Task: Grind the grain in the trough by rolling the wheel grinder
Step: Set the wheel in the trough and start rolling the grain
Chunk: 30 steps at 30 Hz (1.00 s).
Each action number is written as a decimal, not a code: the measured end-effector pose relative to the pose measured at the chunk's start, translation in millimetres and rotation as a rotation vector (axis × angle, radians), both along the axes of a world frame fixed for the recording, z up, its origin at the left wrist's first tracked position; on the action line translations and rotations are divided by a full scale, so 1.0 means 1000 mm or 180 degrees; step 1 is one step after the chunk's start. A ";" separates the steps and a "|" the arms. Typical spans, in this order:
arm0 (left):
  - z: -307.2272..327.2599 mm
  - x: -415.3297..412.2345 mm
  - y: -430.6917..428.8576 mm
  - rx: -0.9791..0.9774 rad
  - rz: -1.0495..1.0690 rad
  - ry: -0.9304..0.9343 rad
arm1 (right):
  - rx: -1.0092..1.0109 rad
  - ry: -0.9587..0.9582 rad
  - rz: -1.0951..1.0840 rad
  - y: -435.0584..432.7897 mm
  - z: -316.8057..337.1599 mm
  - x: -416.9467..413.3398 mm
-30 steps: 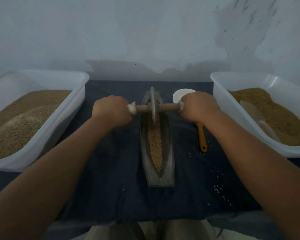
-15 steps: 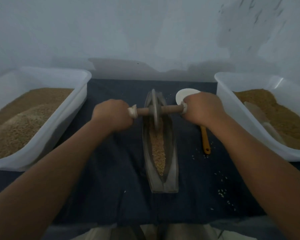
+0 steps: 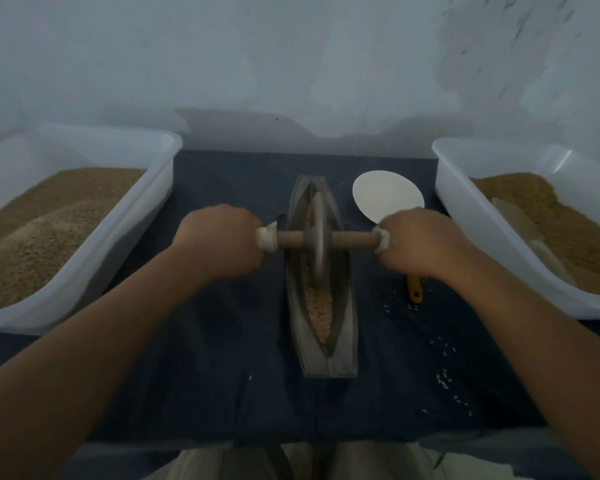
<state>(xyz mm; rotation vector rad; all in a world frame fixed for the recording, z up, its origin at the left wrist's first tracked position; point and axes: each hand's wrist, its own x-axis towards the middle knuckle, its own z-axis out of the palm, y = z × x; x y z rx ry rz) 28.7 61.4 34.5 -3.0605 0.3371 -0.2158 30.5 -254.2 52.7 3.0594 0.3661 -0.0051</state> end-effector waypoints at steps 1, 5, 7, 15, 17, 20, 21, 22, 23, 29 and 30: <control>0.005 0.017 -0.005 0.0010 0.0127 -0.0071 | 0.0008 -0.0272 -0.0168 0.006 -0.003 0.015; 0.026 0.055 -0.018 -0.0006 0.0214 -0.0203 | 0.0155 -0.0729 -0.0483 0.013 -0.009 0.055; 0.030 0.048 -0.017 0.0035 0.0096 -0.0082 | 0.0121 -0.0519 -0.0397 0.012 -0.008 0.050; -0.005 -0.046 0.022 -0.0136 -0.0468 0.0168 | 0.0204 0.0744 0.0488 -0.016 0.014 -0.037; -0.008 -0.030 0.016 -0.0077 -0.0193 0.0225 | -0.0017 0.0268 0.0368 -0.006 0.010 -0.018; -0.001 0.021 -0.002 -0.0046 0.0214 0.0049 | -0.0059 -0.0636 -0.0040 0.010 0.004 0.023; 0.003 0.036 -0.007 -0.0043 0.0313 -0.0068 | -0.0006 -0.0836 -0.0160 0.013 0.002 0.034; 0.007 0.048 -0.011 -0.0032 0.0369 -0.0178 | 0.0057 -0.0973 -0.0237 0.014 0.000 0.043; 0.011 0.053 -0.014 -0.0016 0.0372 -0.0236 | 0.0091 -0.1021 -0.0269 0.015 -0.001 0.049; 0.002 -0.016 0.003 0.0112 -0.0080 -0.0047 | 0.0096 0.0121 0.0249 -0.008 0.004 -0.005; -0.002 -0.037 0.009 0.0116 -0.0204 -0.0194 | 0.0145 0.0024 0.0410 -0.014 0.005 -0.022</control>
